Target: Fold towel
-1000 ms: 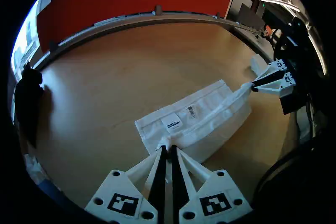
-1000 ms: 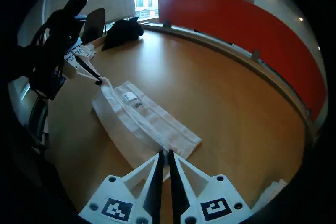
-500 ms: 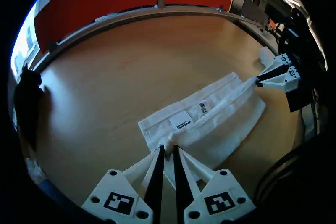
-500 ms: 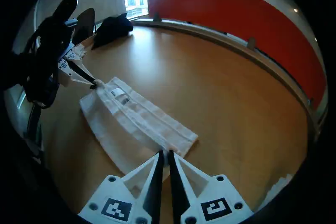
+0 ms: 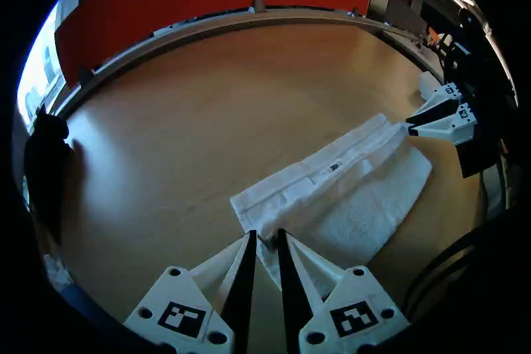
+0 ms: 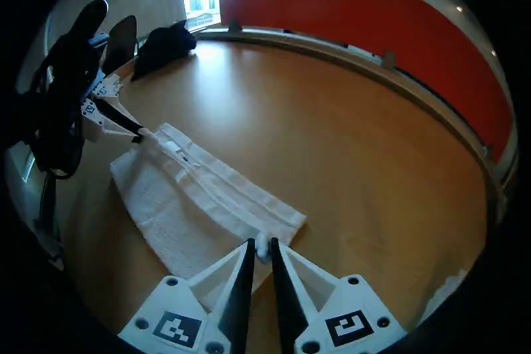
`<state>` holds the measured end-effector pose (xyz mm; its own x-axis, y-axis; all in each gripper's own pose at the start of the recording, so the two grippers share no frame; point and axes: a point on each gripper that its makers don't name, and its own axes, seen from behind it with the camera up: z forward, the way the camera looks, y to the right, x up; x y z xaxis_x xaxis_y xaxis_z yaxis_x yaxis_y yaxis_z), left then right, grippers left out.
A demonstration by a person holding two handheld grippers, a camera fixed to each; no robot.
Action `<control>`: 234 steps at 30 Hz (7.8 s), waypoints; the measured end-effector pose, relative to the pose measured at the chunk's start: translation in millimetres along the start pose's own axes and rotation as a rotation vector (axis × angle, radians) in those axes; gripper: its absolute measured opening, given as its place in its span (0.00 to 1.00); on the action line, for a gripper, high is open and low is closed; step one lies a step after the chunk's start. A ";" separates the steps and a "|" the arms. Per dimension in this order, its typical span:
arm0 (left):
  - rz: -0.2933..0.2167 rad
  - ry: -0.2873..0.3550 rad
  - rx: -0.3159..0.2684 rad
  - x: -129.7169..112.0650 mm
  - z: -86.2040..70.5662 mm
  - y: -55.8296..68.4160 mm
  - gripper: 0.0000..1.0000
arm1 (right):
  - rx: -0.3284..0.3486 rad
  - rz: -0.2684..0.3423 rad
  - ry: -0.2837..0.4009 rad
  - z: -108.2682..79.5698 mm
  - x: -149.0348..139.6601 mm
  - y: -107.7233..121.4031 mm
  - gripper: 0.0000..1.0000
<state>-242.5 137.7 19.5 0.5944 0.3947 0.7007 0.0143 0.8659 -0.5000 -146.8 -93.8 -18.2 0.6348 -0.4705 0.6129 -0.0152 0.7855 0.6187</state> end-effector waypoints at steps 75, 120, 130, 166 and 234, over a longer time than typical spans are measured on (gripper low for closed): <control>-0.075 0.036 0.095 -13.3 -25.0 -19.9 0.96 | -0.082 0.039 0.032 -14.2 -5.2 5.9 0.97; -0.267 0.147 0.228 -97.7 -94.2 -9.6 0.96 | -0.056 0.000 0.025 -37.8 -40.7 -32.5 0.97; -0.269 0.221 0.254 -95.2 -106.3 -12.2 0.96 | -0.038 -0.018 0.011 -37.9 -45.0 -33.7 0.96; -0.260 0.352 0.337 -104.5 -131.8 -17.5 0.96 | 0.056 -0.127 -0.111 -36.2 -70.5 -34.4 0.47; -0.231 0.354 0.334 -104.1 -136.6 -17.4 0.96 | 0.035 -0.150 0.003 -81.2 -22.5 -27.7 0.03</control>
<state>-194.8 39.7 -114.2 0.8416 0.1048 0.5299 -0.0457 0.9913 -0.1236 -98.0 -72.3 -89.0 0.6345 -0.5804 0.5105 0.0534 0.6918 0.7201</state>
